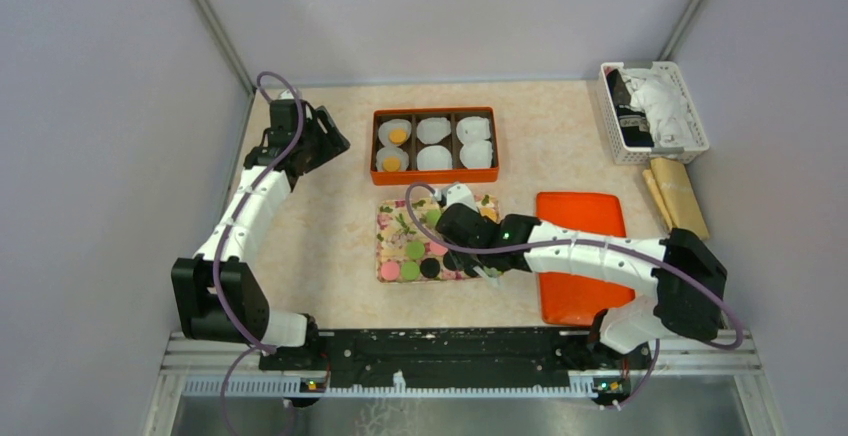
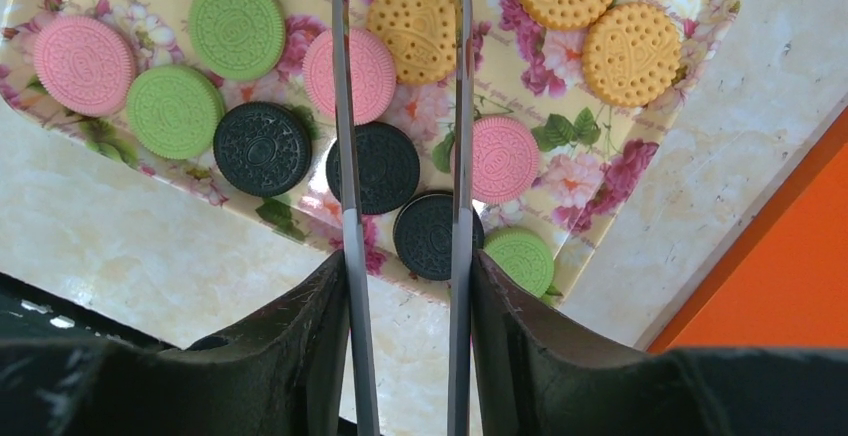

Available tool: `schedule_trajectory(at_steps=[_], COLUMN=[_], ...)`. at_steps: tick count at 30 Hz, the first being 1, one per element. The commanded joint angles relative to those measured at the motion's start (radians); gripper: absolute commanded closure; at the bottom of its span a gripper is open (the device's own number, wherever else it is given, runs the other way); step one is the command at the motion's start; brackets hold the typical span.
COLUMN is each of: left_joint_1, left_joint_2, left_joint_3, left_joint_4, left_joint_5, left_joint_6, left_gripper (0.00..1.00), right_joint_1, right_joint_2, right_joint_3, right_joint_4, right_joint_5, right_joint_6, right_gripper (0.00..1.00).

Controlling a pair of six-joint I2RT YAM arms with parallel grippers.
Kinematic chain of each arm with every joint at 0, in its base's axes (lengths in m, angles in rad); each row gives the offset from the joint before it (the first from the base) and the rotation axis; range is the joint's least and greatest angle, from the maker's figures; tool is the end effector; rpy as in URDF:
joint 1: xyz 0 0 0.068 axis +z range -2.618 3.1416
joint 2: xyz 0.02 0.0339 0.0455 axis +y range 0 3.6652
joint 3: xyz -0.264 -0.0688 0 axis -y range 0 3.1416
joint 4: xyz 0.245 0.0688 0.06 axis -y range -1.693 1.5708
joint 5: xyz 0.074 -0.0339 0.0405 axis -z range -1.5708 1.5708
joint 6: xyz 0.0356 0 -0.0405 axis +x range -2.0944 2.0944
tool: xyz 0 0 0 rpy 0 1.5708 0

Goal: Pack the cookies

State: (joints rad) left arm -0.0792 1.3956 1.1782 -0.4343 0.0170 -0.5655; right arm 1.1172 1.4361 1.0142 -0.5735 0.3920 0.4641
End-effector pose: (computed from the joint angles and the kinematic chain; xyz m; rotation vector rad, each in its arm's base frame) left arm 0.3123 -0.0254 0.3127 -0.5321 2.1843 -0.3706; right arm 0.1397 0.2554 0.2398 -0.6527 2.3781 0.1740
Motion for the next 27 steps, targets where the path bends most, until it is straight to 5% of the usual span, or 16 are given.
schedule_trajectory(at_steps=[1,11,27], left_joint_1=[0.001,0.001,0.001], left_joint_2=[-0.031,-0.035,-0.034], left_joint_3=[0.019,0.016,0.024], left_joint_4=[0.013,0.014,0.015], left_joint_5=[-0.004,-0.006,0.011], left_joint_6=[0.013,0.022,0.016], left_gripper=[0.28,0.28,0.29], right_joint_1=[0.009,0.009,-0.093], right_joint_2=[0.021,0.033,0.120], right_joint_3=[0.059,0.185,0.437], right_joint_4=[-0.010,-0.041,-0.041], right_joint_5=[0.049,0.115,0.198], right_joint_6=[0.016,-0.033,-0.182], right_gripper=[0.68,0.88,0.85])
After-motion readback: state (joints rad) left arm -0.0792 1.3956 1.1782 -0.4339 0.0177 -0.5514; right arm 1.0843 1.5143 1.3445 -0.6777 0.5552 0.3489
